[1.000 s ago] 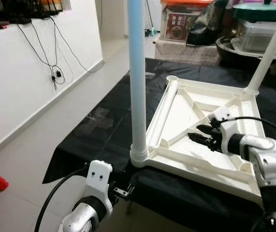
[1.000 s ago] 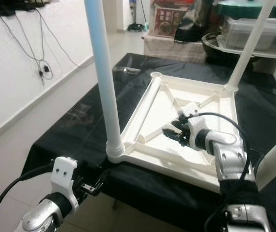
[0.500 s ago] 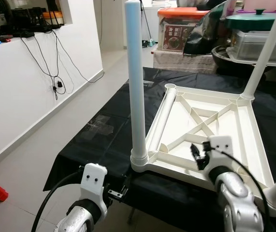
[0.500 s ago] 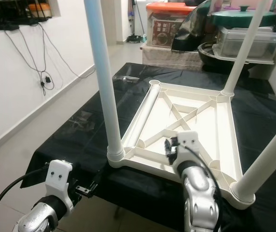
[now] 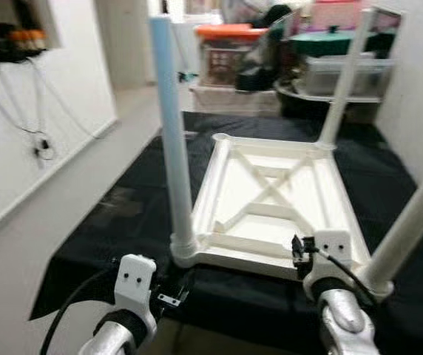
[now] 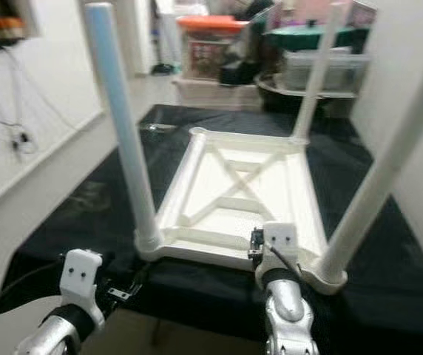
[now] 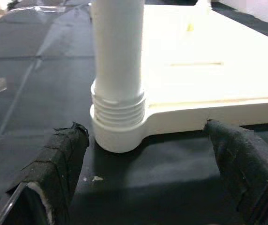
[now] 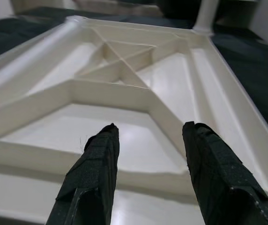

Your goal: Building children table

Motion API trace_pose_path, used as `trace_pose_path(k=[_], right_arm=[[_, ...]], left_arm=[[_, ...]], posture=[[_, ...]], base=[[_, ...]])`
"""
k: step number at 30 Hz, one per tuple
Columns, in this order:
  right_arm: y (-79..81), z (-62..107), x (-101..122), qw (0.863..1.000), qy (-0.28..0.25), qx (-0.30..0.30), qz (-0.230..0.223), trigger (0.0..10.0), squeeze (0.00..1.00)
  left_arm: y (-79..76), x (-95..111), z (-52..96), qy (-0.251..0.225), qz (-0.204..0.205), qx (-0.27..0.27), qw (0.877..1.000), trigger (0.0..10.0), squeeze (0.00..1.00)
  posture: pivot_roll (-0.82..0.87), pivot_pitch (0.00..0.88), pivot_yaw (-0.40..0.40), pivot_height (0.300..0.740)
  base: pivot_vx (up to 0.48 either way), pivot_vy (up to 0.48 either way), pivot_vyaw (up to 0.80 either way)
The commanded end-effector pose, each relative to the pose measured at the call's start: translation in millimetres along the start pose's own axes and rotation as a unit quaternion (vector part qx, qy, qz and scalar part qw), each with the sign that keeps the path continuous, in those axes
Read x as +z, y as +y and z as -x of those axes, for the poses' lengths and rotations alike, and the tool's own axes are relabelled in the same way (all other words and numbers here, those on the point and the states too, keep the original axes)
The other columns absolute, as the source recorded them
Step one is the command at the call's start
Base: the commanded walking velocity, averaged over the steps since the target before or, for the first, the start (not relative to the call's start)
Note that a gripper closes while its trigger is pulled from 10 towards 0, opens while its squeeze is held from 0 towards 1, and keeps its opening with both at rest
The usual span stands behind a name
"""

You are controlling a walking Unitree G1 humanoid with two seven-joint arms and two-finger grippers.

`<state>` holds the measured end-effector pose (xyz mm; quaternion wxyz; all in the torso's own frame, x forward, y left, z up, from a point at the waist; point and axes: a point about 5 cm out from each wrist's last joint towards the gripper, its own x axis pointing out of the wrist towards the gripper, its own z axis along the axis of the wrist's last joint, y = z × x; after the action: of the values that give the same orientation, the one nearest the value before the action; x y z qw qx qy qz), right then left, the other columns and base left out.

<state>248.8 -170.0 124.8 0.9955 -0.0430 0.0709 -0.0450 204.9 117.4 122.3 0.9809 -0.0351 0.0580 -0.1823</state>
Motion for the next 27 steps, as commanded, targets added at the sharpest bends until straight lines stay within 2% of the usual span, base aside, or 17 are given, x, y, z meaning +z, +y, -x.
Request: trace_pose_path(k=[1,3,10,13,16,18,21,22,24,25,27], right_arm=[[15.6,1.7,3,0.999,-0.008,0.024,-0.025,10.0,0.0],[22.1,1.4,6,0.997,-0.017,0.06,-0.046,10.0,0.0],[21.2,-3.1,10,0.993,-0.023,0.099,-0.055,10.0,0.0],[10.6,-12.5,14,0.987,-0.031,0.147,-0.054,10.0,0.0],[7.1,-15.0,16,0.982,-0.03,0.178,-0.058,10.0,0.0],[-8.4,-20.9,18,0.969,-0.022,0.243,-0.037,10.0,0.0],[-15.0,-22.5,20,0.965,-0.021,0.26,-0.029,10.0,0.0],[-22.6,-25.0,22,0.961,-0.02,0.273,-0.02,10.0,1.0],[-30.8,-28.4,29,0.949,-0.014,0.316,-0.002,10.0,1.0],[-32.4,-30.2,35,0.941,-0.016,0.338,-0.004,10.0,0.65],[-32.6,-31.1,39,0.936,-0.019,0.351,-0.007,10.0,0.65]], left_arm=[[4.2,-6,1.8,0.012,-0.001,0.011,1.0,10.0,0.0],[5.0,-7,3.0,0.012,0.001,0.015,1.0,10.0,0.0],[4.8,-8,3.6,0.011,0.002,0.016,1.0,10.0,0.0],[4.1,-7,3.5,0.01,0.003,0.016,1.0,10.0,0.0],[4.0,-7,3.4,0.009,0.004,0.017,1.0,10.0,0.0],[3.4,-6,2.9,0.008,0.006,0.016,1.0,10.0,0.0],[3.0,-6,2.8,0.008,0.007,0.016,1.0,10.0,0.0],[2.7,-6,2.7,0.007,0.008,0.016,1.0,10.0,0.0],[1.9,-5,2.8,0.006,0.01,0.014,1.0,10.0,0.0],[1.6,-5,2.9,0.006,0.011,0.014,1.0,10.0,0.0],[1.5,-5,3.0,0.007,0.011,0.013,1.0,10.0,0.0]], posture=[[0.18,0.0,-0.001,0.74],[0.18,0.0,-0.002,0.74],[0.18,0.0,-0.007,0.74],[0.18,0.002,-0.01,0.74],[0.17,0.007,-0.01,0.74],[0.17,0.015,-0.01,0.74],[0.17,0.016,-0.011,0.74],[0.17,0.019,-0.015,0.74],[0.17,0.024,-0.015,0.74],[0.17,0.028,-0.016,0.74],[0.17,0.028,-0.016,0.74]], base=[[0.0,0.0,0.0],[0.0,0.0,0.0],[0.0,0.0,0.0],[0.0,0.0,0.0],[0.0,0.0,0.0],[0.0,0.0,0.0],[0.0,0.0,0.0],[0.0,0.0,0.0],[0.0,0.0,0.0],[0.0,0.0,0.0],[0.0,0.0,0.0]])
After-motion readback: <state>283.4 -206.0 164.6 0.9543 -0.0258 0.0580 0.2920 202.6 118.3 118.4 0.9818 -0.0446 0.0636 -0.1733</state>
